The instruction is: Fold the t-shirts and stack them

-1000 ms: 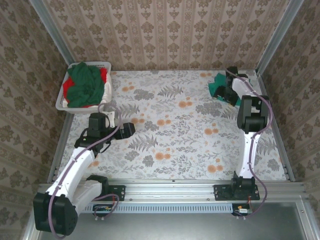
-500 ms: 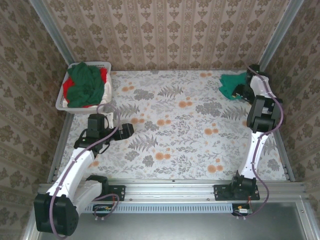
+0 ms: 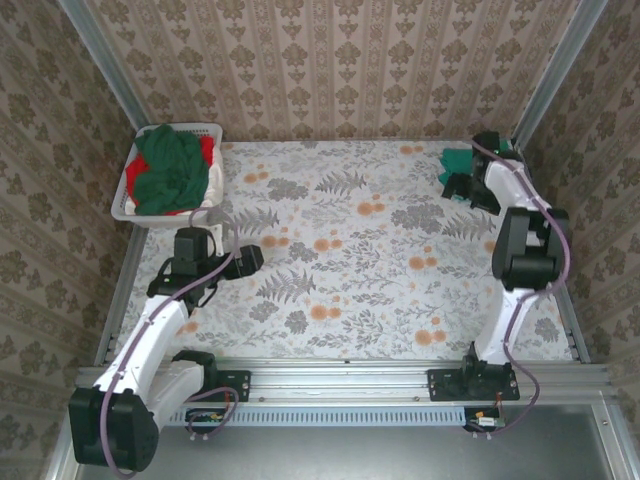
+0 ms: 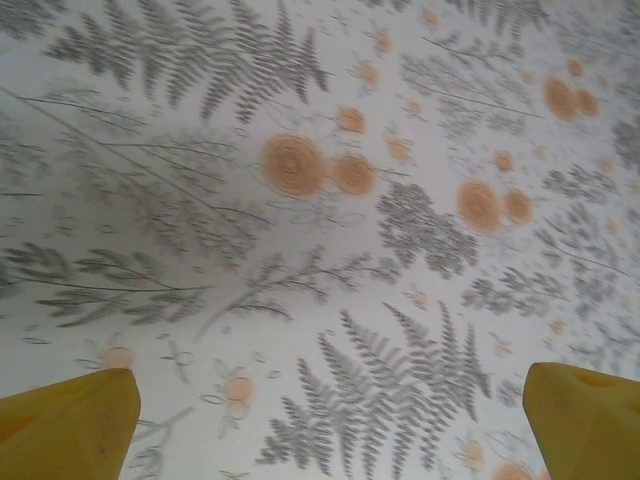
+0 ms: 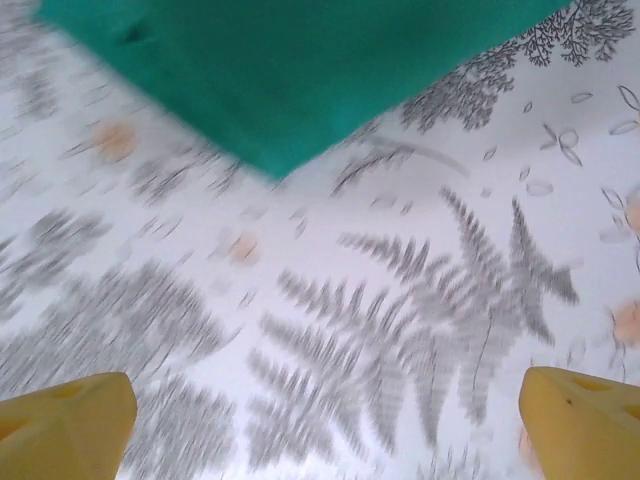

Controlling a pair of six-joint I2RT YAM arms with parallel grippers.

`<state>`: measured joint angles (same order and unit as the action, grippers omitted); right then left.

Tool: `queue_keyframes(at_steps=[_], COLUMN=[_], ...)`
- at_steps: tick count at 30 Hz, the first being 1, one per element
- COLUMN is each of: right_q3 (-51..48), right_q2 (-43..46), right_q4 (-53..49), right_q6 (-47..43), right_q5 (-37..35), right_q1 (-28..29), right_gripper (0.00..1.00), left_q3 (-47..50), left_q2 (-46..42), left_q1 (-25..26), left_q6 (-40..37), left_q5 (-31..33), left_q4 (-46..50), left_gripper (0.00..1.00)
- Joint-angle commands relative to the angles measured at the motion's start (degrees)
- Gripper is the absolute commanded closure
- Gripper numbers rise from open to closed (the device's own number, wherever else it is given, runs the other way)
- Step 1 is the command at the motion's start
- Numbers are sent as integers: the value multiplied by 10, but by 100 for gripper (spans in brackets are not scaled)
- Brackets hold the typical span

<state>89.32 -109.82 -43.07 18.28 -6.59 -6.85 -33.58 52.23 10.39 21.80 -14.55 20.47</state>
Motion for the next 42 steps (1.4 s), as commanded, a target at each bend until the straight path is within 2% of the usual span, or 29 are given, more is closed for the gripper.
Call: queue_keyframes(at_steps=[1,5,8,10,11,12,13,14,15,19,21,23,24,27,29,30,32,33,39,42], right_q3=[-130,-361,-519,-609,-646,-668,-658,-651,-650,-691,-679,-635,-647,-696,-685,-679,-669,-672,-673,-673], right_q2=[150,315,391,409,406,396,394,387,378,335,264,233,236,215,218,214,219,220,221,222], right_q4=[116,311,488,617,669,706,677,676,694,880,927,867,887,1001,979,969,942,945,948,947], right_q6=[0,-14,-43,-95,-104,-111,-110,-120,-126,-142,-133,-150,-148,-152,-167,-164,-143,-142,-142,-143], right_q5=[-89,-177,-142,-126,-127,-121,-119,-108,-109,-112,-85,-40,-26,-85,-104,-103,-85,-84,-85,-85], right_q1=[44,111,112,115,116,114,114,115,117,107,91,92,85,102,121,120,99,98,98,98], right_gripper=[0,0,0,0,0,0,0,0,0,0,0,0,0,0,0,0,0,0,0,0], left_q3=[-26,3,78,143,172,152,146,140,137,143,129,98,86,91,131,141,119,112,105,108], left_q2=[-3,-12,-13,-1,15,25,40,60,77,133,174,218,238,276,337,346,368,355,360,360], left_q1=[-7,-12,-14,-29,-60,-101,-130,-150,-155,-159,-167,-169,-169,-169,-164,-147,-130,-125,-108,-84], left_q6=[-25,-59,-169,-226,-221,-198,-198,-198,-195,-208,-213,-215,-212,-202,-213,-233,-234,-232,-243,-256], left_q5=[119,301,385,380,356,299,220,167,153,133,102,85,81,44,16,13,81,90,125,174], left_q4=[8,-34,-150,-266,-336,-306,-306,-321,-338,-461,-499,-502,-508,-590,-736,-765,-751,-706,-698,-704], left_gripper=[0,0,0,0,0,0,0,0,0,0,0,0,0,0,0,0,0,0,0,0])
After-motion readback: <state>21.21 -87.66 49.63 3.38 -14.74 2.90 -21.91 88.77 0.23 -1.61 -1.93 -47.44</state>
